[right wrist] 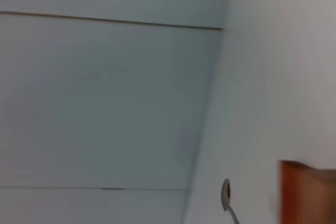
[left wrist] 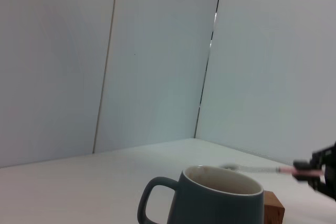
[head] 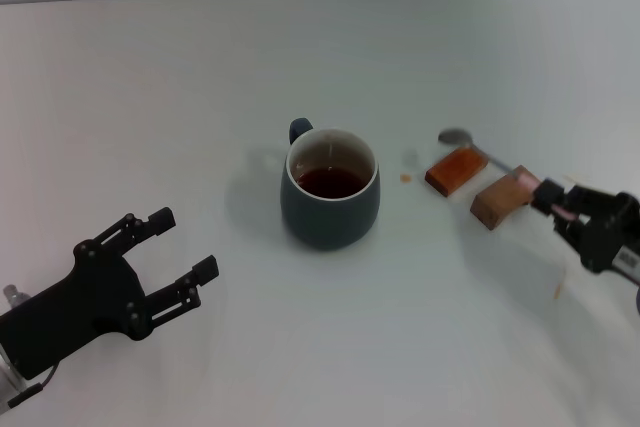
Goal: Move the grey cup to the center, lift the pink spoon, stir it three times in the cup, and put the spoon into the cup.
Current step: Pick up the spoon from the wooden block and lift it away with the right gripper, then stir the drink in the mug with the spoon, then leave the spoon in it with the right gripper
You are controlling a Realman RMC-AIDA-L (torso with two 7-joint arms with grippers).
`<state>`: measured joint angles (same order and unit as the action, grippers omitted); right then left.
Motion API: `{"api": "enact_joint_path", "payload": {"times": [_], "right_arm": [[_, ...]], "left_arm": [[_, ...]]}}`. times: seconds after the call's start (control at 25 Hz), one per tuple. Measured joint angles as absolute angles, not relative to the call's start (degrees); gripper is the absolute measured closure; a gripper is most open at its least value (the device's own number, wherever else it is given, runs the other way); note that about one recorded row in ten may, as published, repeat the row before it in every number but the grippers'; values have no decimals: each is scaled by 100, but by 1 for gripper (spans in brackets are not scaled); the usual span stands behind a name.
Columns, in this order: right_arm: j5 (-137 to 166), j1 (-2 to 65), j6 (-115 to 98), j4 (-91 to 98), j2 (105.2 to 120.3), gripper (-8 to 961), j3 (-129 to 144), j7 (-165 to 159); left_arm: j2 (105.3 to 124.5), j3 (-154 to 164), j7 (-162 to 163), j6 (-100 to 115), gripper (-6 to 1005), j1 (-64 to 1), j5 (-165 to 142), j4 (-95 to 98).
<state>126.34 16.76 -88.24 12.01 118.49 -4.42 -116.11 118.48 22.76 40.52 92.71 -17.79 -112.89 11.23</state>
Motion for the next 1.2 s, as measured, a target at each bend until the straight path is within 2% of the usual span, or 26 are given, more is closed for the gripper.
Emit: {"api": "enact_joint_path", "payload": {"times": [0.32, 0.8, 0.88, 0.92, 1.04, 1.08, 1.12, 1.2], "right_arm": [[11553, 1800, -9747, 1259, 11877, 837, -448, -10108], [11052, 2699, -10847, 2505, 11801, 837, 139, -7455], [11067, 3013, -10795, 3050, 11696, 837, 1035, -7506], [11067, 3013, -10795, 3050, 11696, 837, 1035, -7506], [11089, 3337, -10547, 3540, 11505, 837, 2125, -8086], [11134, 3555, -10322, 3846, 11348, 837, 2840, -8603], [11134, 3555, -10322, 3846, 11348, 837, 2840, -8603], [11263, 3767, -10224, 4118, 11216, 837, 3324, -9059]], "left_arm": [[11847, 2276, 4019, 9269, 185, -1748, -11252, 1050], [11848, 2267, 3974, 9243, 184, -1827, -11042, 1036], [11848, 2267, 3879, 9229, 184, -1832, -10965, 1037], [11848, 2267, 3879, 9229, 184, -1832, -10965, 1037], [11844, 2267, 3838, 9222, 184, -1838, -10916, 1045], [11842, 2267, 3838, 9216, 185, -1843, -10913, 1056], [11841, 2269, 3837, 9210, 185, -1847, -10913, 1065], [11837, 2280, 3837, 9200, 185, -1850, -10911, 1080]]}}
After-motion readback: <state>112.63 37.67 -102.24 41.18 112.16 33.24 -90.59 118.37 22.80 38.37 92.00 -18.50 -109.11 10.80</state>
